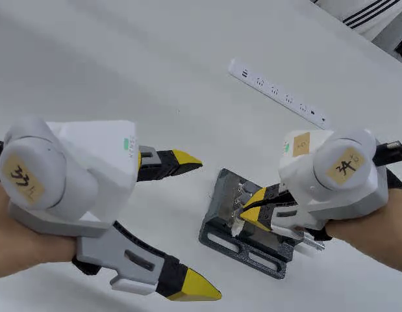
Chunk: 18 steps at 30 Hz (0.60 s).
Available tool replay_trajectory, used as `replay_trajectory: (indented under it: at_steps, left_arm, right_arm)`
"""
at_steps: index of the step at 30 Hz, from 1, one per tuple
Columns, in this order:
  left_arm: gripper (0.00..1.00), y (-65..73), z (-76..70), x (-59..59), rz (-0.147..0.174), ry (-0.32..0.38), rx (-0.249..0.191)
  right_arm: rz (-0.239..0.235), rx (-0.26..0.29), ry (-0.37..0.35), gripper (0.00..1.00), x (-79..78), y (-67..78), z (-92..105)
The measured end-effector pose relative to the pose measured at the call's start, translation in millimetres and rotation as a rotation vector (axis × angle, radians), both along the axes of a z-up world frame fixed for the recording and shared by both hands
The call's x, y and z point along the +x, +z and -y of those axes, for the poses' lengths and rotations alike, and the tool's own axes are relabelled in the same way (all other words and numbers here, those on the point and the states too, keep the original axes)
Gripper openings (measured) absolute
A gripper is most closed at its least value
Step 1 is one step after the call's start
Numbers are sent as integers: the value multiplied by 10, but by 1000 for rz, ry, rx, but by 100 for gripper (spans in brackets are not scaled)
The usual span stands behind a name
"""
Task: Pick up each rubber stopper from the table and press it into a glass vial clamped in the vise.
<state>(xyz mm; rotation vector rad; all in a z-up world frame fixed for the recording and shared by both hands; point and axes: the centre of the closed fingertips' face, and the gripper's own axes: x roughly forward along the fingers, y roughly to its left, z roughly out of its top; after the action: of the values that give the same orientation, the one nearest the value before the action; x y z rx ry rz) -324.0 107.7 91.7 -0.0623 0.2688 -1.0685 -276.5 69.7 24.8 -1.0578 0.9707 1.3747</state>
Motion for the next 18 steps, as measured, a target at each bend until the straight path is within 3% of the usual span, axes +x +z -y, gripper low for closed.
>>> replay_trajectory:
  at_steps: [18]
  left_arm:
    - [91, -1, -33, 17, 4, 10, -2]
  right_arm:
    - [-22, -30, -5, 0, 2, -10, -5]
